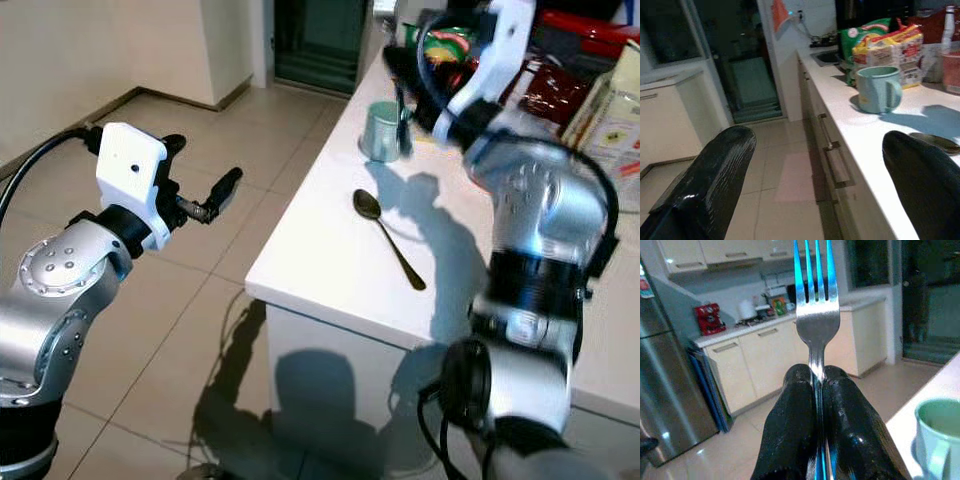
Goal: Setting the table
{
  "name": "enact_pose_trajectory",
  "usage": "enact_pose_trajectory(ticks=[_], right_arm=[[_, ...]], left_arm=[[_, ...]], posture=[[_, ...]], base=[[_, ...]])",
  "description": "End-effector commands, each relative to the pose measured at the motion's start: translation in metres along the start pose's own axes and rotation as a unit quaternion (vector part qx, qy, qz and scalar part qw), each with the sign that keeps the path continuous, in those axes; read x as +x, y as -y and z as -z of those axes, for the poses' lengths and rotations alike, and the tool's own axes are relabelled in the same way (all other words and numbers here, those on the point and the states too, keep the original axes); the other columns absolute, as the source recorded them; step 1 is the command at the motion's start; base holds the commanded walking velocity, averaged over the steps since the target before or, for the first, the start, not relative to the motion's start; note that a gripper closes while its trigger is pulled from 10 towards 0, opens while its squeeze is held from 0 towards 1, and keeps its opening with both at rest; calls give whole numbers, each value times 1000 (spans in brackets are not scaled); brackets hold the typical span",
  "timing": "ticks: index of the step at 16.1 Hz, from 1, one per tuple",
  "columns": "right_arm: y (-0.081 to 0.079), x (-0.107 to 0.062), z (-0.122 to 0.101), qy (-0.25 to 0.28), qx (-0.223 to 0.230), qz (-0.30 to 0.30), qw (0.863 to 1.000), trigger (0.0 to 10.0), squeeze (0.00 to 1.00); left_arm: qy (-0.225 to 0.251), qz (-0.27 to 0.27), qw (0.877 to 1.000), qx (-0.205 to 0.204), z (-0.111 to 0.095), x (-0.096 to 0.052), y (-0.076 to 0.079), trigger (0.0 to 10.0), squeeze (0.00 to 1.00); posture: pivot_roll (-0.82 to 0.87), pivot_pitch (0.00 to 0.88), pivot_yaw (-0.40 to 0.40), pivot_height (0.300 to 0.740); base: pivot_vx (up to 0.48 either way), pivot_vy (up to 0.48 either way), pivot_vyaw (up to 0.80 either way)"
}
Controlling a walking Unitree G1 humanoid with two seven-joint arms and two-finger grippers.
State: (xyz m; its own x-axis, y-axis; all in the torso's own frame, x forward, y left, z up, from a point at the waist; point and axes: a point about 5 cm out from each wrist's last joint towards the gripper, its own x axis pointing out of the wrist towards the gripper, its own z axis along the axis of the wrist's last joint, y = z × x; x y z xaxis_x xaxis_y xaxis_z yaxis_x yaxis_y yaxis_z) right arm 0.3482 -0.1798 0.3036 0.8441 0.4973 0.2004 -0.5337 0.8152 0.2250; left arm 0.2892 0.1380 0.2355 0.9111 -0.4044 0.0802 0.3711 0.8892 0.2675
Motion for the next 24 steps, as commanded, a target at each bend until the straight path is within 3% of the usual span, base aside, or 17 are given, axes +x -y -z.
enact_pose_trajectory(ticks=[1, 2, 3, 5, 6, 9, 15, 24], right_arm=[[-4, -5, -6, 6, -4, 7, 1000, 0, 0], [-7, -12, 3, -4, -5, 27, 1000, 8392, 0], [-13, -23, 18, -12, -6, 51, 999, 10000, 0], [-24, -33, 27, -13, 1, 61, 998, 10000, 0], [-38, -45, 34, -19, 3, 85, 996, 10000, 0], [-47, -58, 50, -20, 16, 117, 993, 10000, 0], [-57, -60, 62, -33, 0, 127, 991, 10000, 0], [-58, -65, 74, -39, -7, 129, 991, 10000, 0]], left_arm=[[11, -9, 1000, 6, -4, 1, -1, 10000, 0], [10, -11, 1000, 4, -3, 1, 1, 10000, 0], [11, -11, 1000, -2, -3, 0, 5, 10000, 0], [11, -7, 1000, -12, -1, -2, 7, 10000, 0], [4, -4, 1000, -17, 4, -4, 12, 10000, 0], [-2, -2, 1000, -25, 10, -6, 20, 10000, 0], [-3, -16, 1000, -27, 13, -10, 19, 10000, 0], [-8, -14, 1000, -24, 18, -9, 19, 10000, 0]], posture=[[69, 0, -75, 740], [68, 0, -68, 740], [63, 0, -61, 740], [42, 0, -40, 740], [29, 0, -34, 740], [30, 0, -27, 740], [34, 0, -47, 740], [24, 0, -49, 740]], base=[[0, 0, 0], [0, 0, 0], [0, 0, 0], [0, 0, 0], [0, 0, 0], [0, 0, 0], [-251, 0, 0], [-274, 0, 0]])
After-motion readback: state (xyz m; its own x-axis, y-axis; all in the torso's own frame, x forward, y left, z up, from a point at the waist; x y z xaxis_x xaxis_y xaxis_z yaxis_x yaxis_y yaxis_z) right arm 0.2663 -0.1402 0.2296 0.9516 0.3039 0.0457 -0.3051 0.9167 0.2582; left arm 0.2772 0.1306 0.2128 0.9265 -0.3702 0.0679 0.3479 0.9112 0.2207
